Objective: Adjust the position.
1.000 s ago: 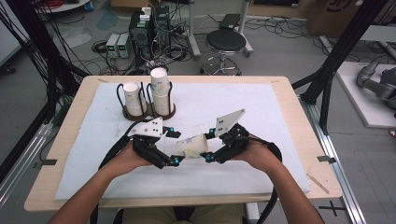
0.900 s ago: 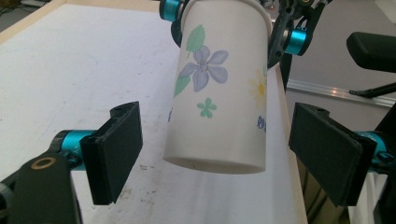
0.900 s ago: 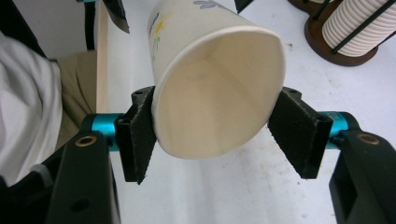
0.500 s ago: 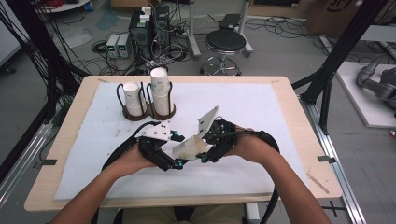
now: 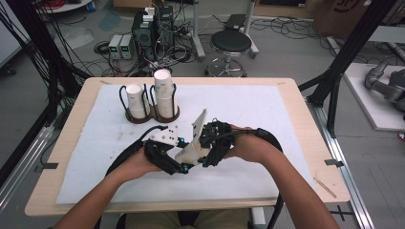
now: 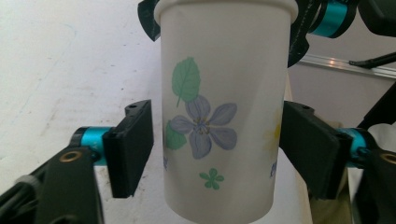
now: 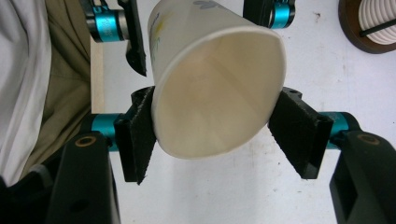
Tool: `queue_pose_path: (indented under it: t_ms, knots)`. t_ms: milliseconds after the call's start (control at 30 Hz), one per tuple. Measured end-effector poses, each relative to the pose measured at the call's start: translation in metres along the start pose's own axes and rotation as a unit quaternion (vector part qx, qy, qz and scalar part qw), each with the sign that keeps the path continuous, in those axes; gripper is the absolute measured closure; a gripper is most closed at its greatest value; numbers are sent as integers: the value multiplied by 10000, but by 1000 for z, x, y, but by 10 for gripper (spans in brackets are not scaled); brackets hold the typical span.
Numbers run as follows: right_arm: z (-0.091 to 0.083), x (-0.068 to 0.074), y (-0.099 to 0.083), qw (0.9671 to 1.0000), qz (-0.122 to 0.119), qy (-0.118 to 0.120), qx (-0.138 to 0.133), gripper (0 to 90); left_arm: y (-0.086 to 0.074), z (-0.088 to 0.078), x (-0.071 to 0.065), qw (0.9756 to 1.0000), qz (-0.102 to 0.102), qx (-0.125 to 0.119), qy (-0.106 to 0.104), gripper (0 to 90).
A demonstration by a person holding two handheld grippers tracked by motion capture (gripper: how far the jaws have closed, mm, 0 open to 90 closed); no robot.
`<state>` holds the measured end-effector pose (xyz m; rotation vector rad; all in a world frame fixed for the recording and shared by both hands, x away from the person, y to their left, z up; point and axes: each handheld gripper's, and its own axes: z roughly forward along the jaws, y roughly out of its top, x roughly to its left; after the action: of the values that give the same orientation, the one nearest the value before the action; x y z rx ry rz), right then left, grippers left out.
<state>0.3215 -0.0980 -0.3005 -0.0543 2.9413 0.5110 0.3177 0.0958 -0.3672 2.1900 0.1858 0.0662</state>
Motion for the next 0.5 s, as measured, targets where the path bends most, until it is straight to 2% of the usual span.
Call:
queue_pose_path:
  t_ms: [200,367,500]
  knots:
    - [2,0,1,10000,-26,36,-5,347,-1,1,0,10000,15,11,-91,366]
    - [1,-1,1,9999,-12,94,-69,347,-2,2,1,9999,-1,-8,-146,368]
    - [2,-3,-2,9995,107,185,-212,340,-5,4,2,9996,-125,-126,-205,367]
